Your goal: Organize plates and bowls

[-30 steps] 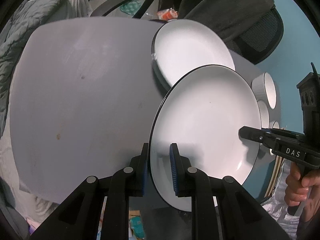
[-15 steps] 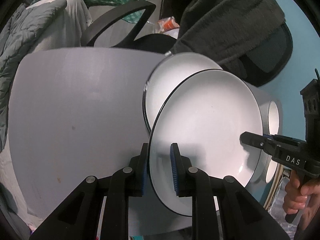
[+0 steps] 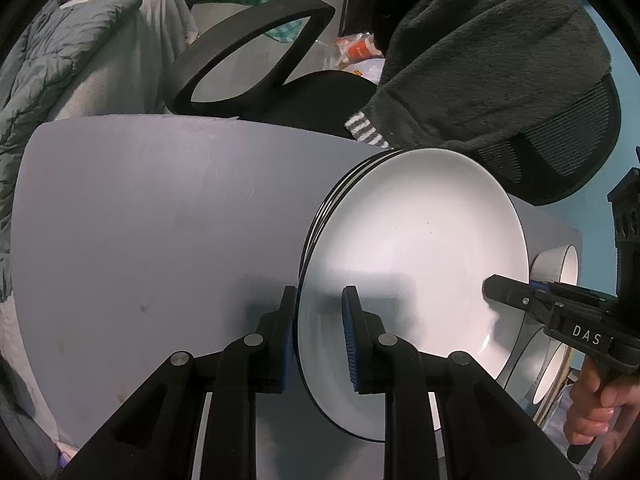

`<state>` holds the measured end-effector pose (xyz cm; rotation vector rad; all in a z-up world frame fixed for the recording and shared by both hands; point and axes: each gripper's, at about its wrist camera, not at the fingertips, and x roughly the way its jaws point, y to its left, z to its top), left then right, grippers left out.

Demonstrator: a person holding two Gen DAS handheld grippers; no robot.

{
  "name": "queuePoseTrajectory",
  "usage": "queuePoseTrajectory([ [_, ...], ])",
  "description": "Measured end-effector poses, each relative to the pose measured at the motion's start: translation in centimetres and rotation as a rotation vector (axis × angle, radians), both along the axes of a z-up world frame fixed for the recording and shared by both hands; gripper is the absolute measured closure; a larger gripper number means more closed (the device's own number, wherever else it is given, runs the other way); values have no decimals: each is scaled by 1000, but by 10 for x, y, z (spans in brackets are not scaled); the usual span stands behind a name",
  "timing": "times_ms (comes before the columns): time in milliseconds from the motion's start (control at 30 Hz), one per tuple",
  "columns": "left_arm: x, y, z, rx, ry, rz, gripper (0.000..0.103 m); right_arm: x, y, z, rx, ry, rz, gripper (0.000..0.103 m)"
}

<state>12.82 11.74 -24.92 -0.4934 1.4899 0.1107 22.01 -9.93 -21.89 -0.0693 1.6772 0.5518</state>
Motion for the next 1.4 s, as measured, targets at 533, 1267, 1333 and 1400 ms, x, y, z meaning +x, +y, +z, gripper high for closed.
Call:
queuePoseTrajectory([
  [533, 11, -6, -8, 34, 28, -50, 82, 13, -2, -9, -4, 42, -19, 86],
  [1267, 13, -15, -8, 50, 46, -78, 71, 14, 9, 2, -82, 46, -2, 65],
  [1333, 13, -17, -7, 59, 44, -84, 70, 14, 9, 4, -83, 46, -5, 61],
  [1400, 11, -17, -4, 62, 41, -83, 70, 14, 9, 6, -89, 42, -9, 58],
])
